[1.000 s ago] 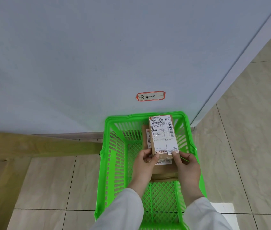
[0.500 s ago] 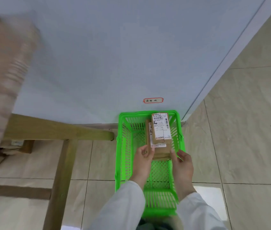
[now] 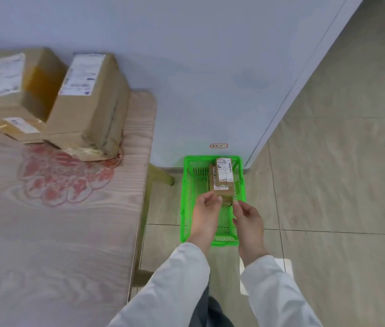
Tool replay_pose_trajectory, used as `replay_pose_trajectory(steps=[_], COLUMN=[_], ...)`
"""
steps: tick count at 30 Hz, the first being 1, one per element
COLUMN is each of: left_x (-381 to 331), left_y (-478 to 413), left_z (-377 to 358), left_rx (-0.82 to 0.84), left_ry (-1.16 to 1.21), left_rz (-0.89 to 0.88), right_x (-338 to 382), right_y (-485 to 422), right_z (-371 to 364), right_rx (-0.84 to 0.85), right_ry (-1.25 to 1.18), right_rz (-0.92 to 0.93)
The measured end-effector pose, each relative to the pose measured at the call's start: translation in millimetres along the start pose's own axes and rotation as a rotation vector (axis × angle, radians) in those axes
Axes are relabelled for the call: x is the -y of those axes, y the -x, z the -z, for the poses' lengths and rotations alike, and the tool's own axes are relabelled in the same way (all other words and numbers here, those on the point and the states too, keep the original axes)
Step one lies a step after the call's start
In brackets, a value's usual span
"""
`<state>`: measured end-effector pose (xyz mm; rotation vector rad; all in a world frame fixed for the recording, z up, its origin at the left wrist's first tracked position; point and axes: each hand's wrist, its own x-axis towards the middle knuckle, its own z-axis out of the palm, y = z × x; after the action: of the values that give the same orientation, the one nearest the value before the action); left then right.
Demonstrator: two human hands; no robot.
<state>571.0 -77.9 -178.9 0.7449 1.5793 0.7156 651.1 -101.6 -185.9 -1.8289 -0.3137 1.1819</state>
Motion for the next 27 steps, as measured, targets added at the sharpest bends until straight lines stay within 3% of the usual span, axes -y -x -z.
replay_pose_trajectory(steps=[14,27], left_x=[15.7,-0.2], left_y=[108.4,117.5], left_z=[97.1,273.8], left_rx=[-0.153,-0.248], left_ry=[0.059,0.208], left_rz=[-0.084,-0.167], right_x=[-6.6,-6.0], right_y=[128.0,232.7], right_z=[13.7,-129.9], right_rx=[0.174,0.369], right_ry=[0.024,0.027], right_rz=[0.082,0.146])
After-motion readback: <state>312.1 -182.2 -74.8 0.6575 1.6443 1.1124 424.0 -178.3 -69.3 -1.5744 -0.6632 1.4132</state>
